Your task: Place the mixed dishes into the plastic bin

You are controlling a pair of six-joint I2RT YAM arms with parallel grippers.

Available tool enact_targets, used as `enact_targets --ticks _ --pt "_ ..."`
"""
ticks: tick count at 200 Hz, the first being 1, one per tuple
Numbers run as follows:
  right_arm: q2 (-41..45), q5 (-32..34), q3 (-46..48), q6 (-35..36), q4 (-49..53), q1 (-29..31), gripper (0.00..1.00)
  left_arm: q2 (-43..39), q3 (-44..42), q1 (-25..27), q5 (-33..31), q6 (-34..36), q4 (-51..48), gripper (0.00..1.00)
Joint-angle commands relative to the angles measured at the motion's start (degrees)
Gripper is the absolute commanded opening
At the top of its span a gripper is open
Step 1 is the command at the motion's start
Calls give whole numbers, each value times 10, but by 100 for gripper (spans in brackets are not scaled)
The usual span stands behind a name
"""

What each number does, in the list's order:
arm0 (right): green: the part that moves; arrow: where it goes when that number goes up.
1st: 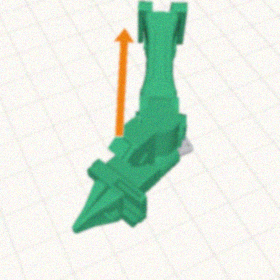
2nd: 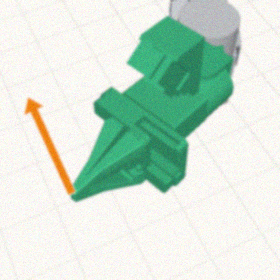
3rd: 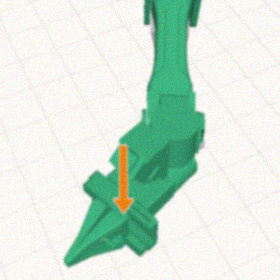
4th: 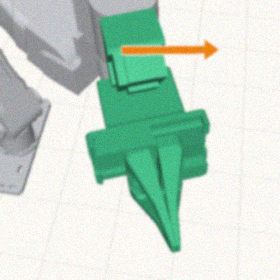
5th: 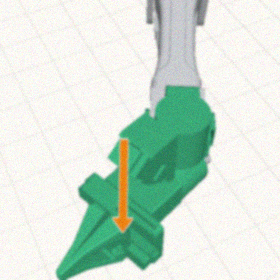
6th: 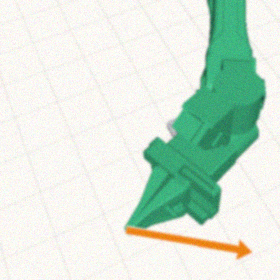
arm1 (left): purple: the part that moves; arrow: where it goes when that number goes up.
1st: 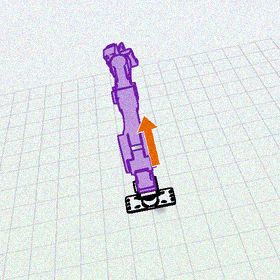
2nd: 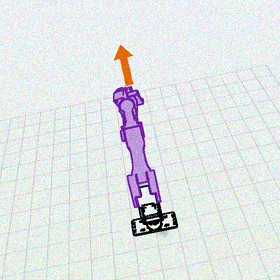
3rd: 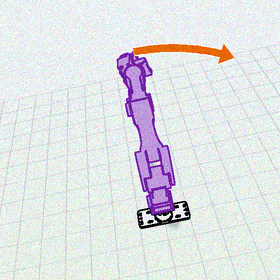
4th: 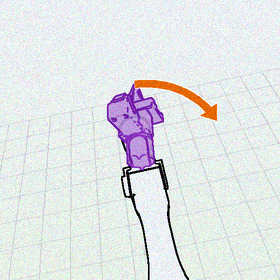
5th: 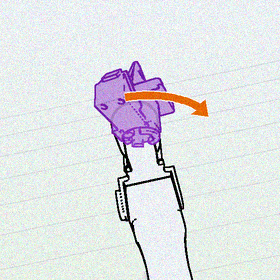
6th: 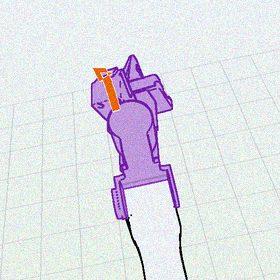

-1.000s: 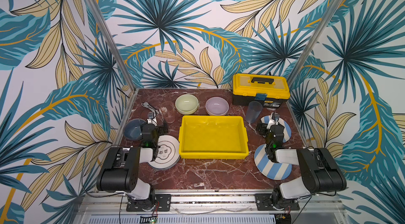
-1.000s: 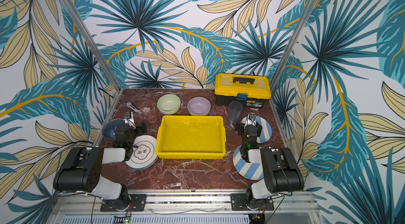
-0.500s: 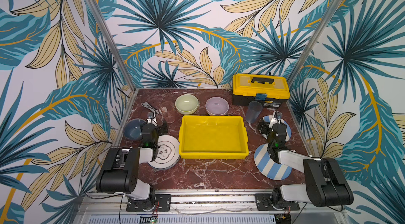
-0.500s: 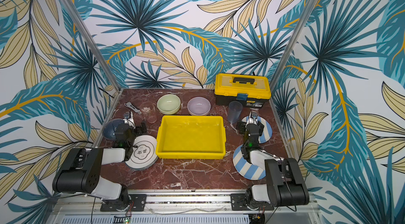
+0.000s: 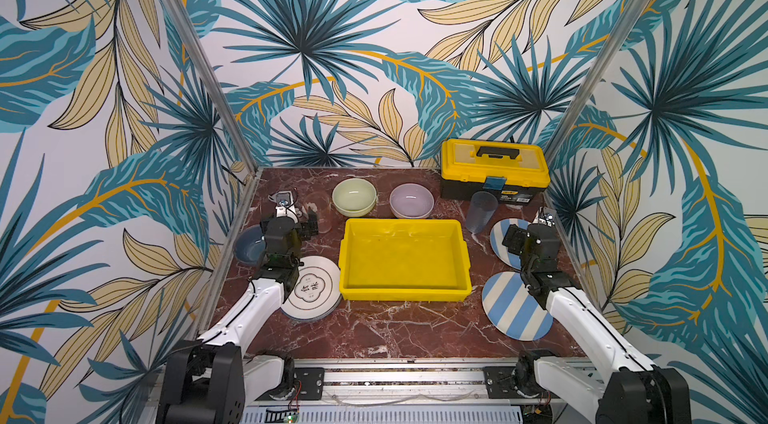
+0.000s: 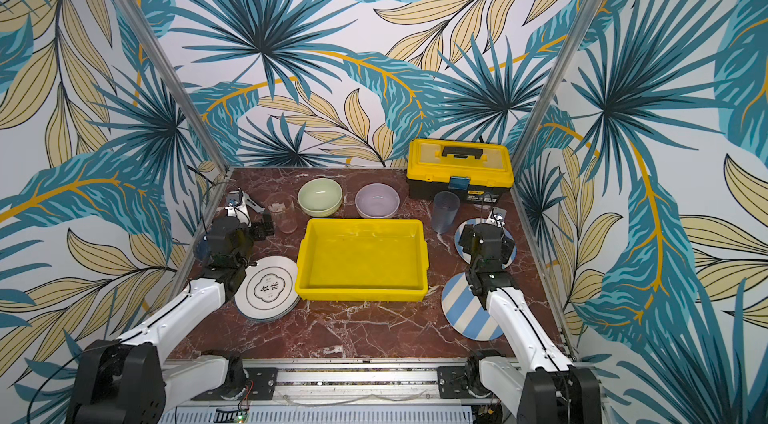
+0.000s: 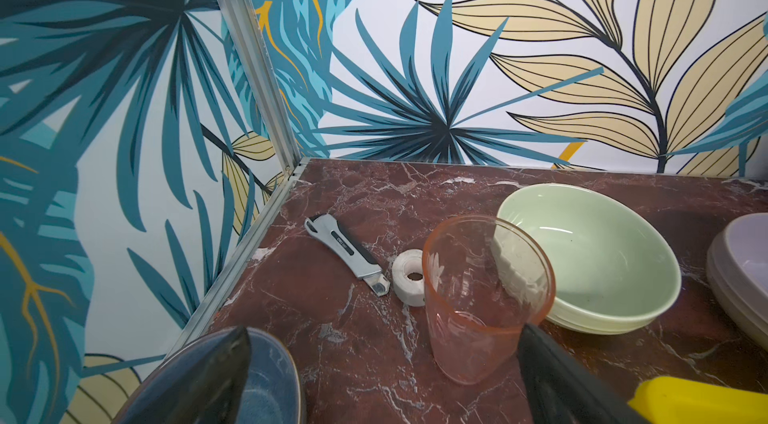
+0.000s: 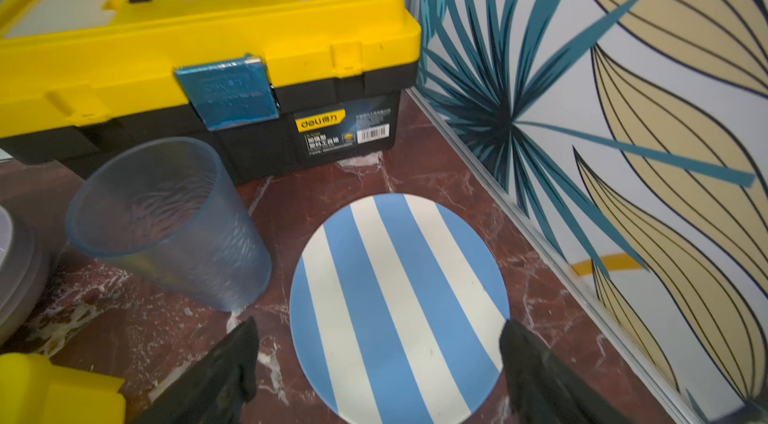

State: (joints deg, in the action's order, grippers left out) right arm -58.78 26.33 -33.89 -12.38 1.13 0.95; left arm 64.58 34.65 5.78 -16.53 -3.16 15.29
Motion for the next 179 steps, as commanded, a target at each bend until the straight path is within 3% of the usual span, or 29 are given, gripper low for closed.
enact_targets --ticks 1,36,62,86,136,179 --pt "18 5 -16 -57 160 -19 88 -23 33 11 6 -33 -121 100" --pt "14 -60 -32 -112 257 -114 77 -38 84 76 12 -54 -193 100" --pt "11 -145 -11 -144 255 -190 72 -21 123 147 4 -59 -226 100" --pt "11 -178 1 -154 252 -231 70 1 159 195 19 -57 -258 99" --pt "-8 -252 28 -150 246 -344 70 21 198 240 117 -68 -295 95" --pt "-17 -288 47 -162 244 -391 70 43 217 257 128 -50 -306 95"
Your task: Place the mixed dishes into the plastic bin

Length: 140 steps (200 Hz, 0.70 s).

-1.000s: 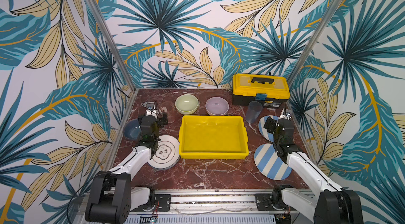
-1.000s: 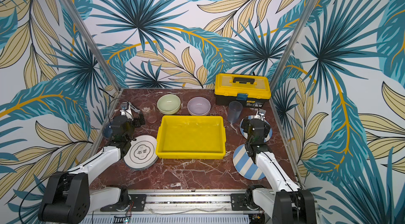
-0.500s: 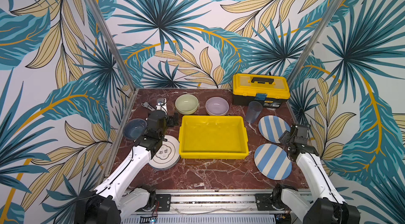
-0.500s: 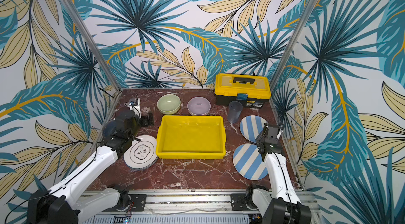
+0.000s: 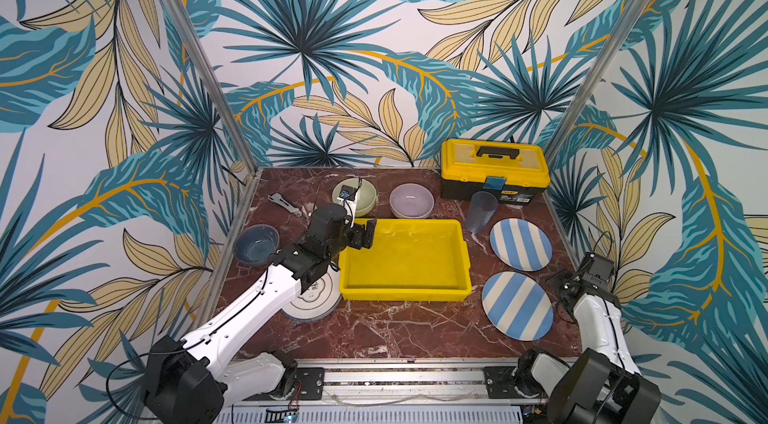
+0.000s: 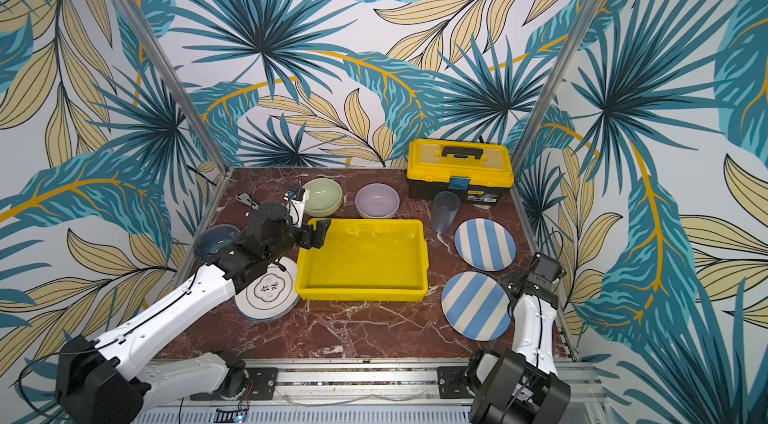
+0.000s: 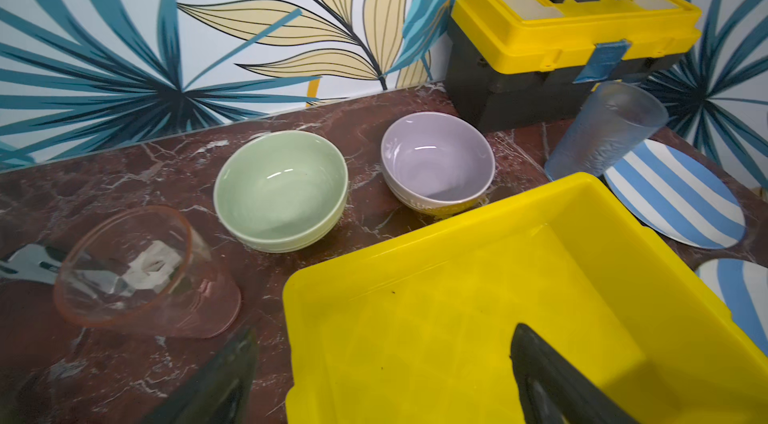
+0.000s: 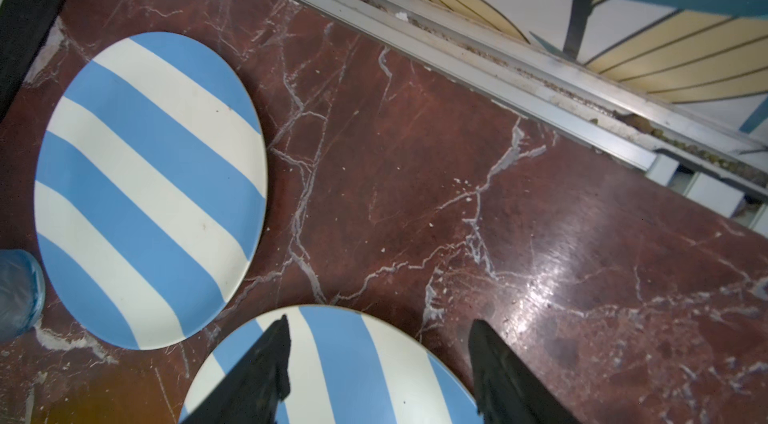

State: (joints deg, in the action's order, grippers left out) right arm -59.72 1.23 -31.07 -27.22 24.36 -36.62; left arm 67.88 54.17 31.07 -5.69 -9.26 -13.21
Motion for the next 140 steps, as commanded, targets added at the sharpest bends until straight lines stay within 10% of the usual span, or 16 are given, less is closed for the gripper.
enact_targets --ticks 1,140 --pt "-8 -38 19 -13 12 -16 70 10 22 4 20 12 -22 95" --pt "-28 -99 33 -45 53 -30 61 48 85 73 163 23 -121 90"
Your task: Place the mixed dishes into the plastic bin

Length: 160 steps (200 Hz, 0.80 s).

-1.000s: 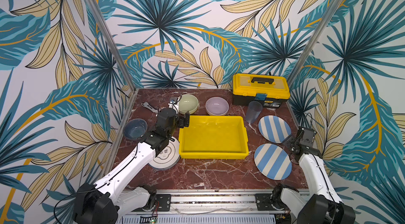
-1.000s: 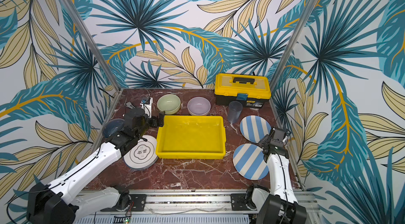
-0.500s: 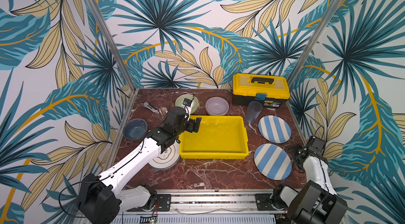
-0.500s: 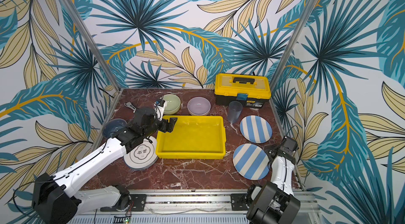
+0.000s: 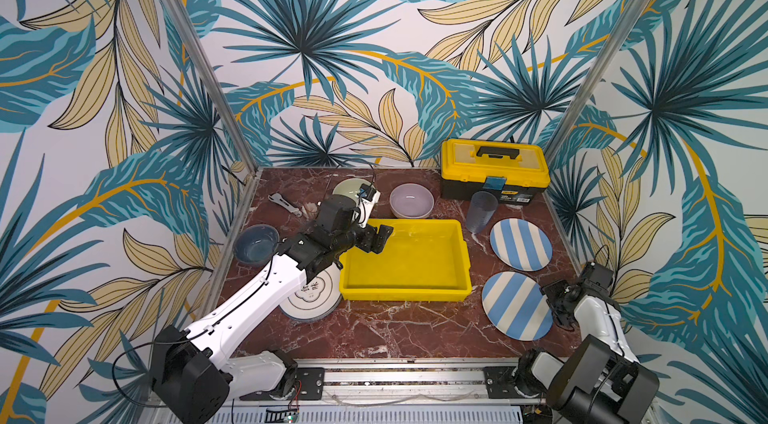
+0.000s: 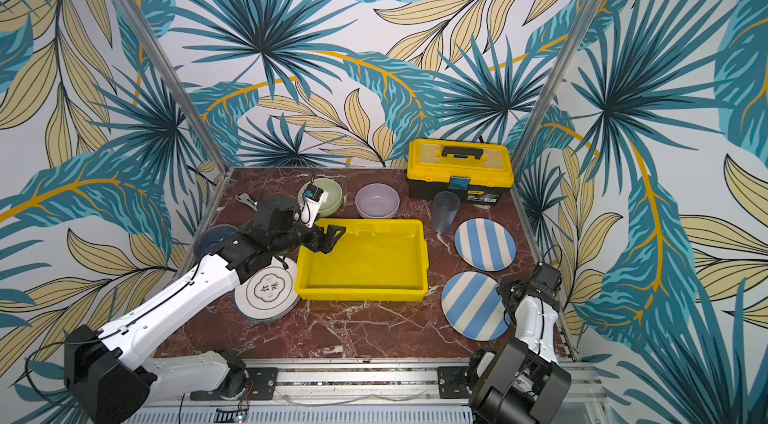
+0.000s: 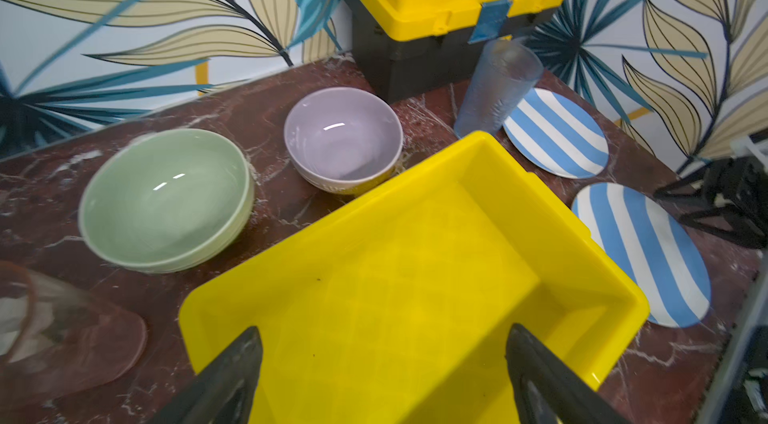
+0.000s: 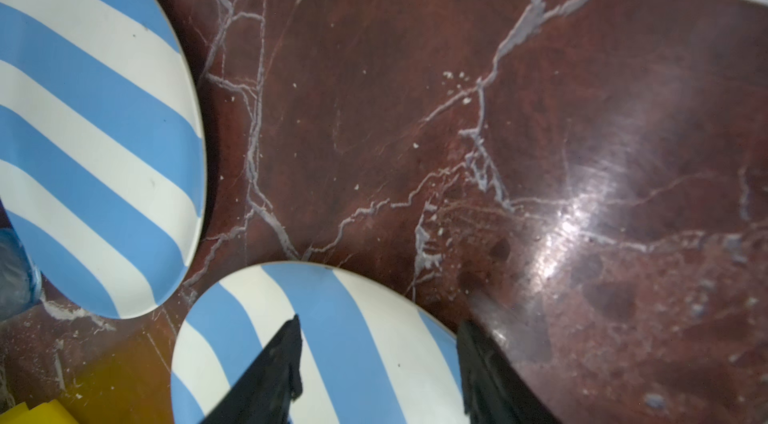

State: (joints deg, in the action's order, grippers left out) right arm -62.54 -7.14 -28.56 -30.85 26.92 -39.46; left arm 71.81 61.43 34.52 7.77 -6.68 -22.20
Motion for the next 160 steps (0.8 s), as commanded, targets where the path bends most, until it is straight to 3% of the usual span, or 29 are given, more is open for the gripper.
enact_targets --ticks 1,44,122,160 --pt "-1 -16 8 -9 27 -2 61 9 12 40 27 -3 -31 90" --pt "-14 -27 -6 3 49 -3 57 13 -3 107 -4 -38 -30 88" --pt "-13 -27 -17 6 70 7 52 49 3 173 8 -57 -29 85" --pt "1 3 -46 21 90 8 53 92 5 193 44 -75 -29 75"
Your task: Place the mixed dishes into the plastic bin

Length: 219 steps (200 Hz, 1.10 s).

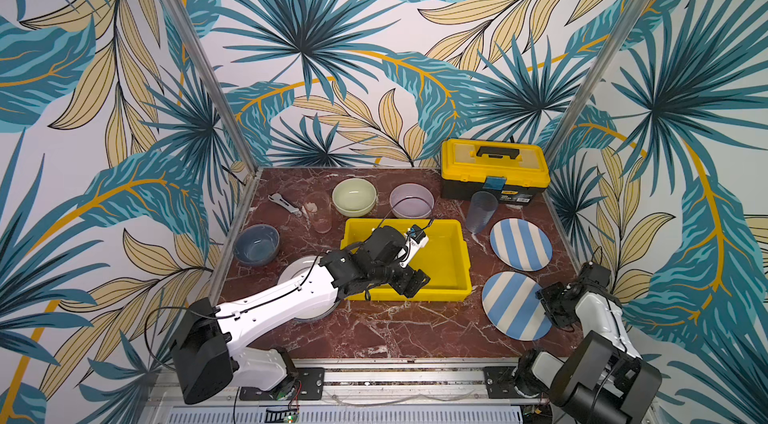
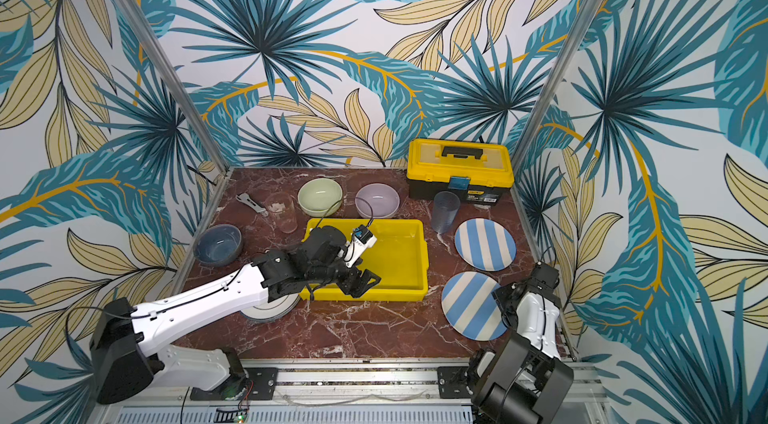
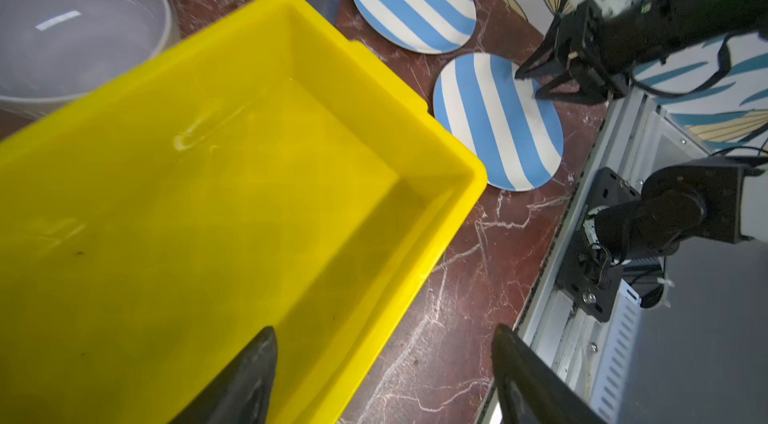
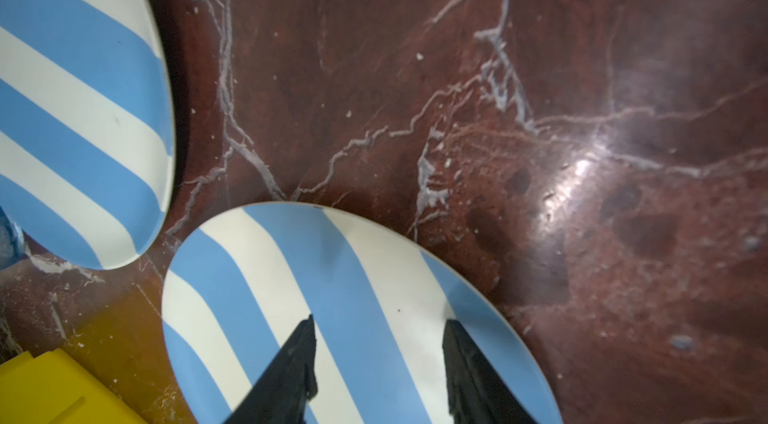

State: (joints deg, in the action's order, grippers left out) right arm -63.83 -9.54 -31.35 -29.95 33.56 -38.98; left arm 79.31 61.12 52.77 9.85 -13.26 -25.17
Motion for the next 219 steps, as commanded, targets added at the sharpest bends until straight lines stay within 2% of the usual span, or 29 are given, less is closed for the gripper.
enact_targets --ticks 1,25,46,105,155,219 --pt "14 28 -18 12 24 2 53 18 7 12 24 -8 0 75" --pt "24 54 -14 9 12 3 58 29 -3 35 14 10 -4 72" --pt "17 51 -9 12 1 3 59 29 -14 42 -10 15 -14 67" --pt "8 42 2 9 -24 3 60 27 -52 45 -145 99 -31 70" --pt "-7 38 1 8 -30 3 62 72 -38 45 -172 133 -27 69" --pt "-39 77 -32 24 -15 3 70 109 -32 42 -218 149 0 64"
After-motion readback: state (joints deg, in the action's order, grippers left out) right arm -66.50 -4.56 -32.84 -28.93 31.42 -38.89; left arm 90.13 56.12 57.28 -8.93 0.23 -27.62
